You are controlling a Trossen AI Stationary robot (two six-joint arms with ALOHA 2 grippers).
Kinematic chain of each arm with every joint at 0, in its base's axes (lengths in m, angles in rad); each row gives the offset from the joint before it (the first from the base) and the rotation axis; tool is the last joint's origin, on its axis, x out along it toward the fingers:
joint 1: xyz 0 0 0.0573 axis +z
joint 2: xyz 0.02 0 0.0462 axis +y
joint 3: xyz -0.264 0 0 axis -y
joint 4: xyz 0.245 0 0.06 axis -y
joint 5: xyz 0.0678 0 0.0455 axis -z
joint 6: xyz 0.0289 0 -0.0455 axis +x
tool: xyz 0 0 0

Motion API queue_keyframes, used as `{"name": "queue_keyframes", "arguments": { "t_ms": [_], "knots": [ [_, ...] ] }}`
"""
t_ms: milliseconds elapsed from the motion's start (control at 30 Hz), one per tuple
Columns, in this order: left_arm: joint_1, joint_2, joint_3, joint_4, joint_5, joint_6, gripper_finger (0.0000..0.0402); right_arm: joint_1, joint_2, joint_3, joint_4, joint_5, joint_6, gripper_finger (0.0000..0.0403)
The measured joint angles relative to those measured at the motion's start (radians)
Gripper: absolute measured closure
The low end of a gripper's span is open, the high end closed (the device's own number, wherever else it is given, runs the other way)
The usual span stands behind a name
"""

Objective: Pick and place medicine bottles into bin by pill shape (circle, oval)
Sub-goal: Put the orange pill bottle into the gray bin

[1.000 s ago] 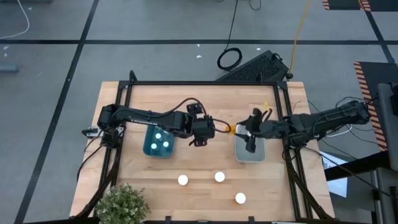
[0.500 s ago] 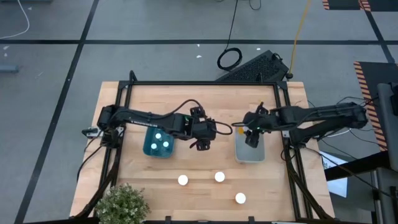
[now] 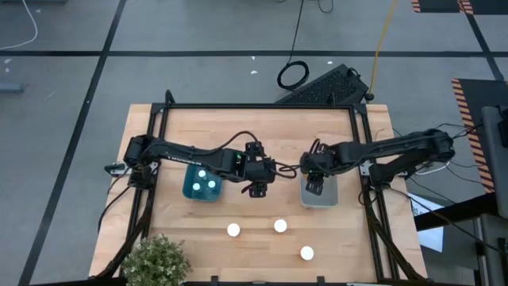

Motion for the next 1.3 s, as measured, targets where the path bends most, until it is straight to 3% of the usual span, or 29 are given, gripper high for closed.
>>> {"name": "queue_keyframes", "arguments": {
  "t_ms": [767,1067,1300],
  "knots": [
    [0.000,0.000,0.000,0.021,0.001,0.002,0.0007,0.000,0.064,-0.034,0.074,-0.027,-0.062,0.0190],
    [0.000,0.000,0.000,0.020,0.003,0.001,0.0007,0.000,0.064,-0.034,0.074,-0.027,-0.073,0.0141],
    [0.000,0.000,0.000,0.020,0.003,0.001,0.0007,0.006,0.038,-0.035,0.067,-0.026,-0.084,0.0133]
  ]
}}
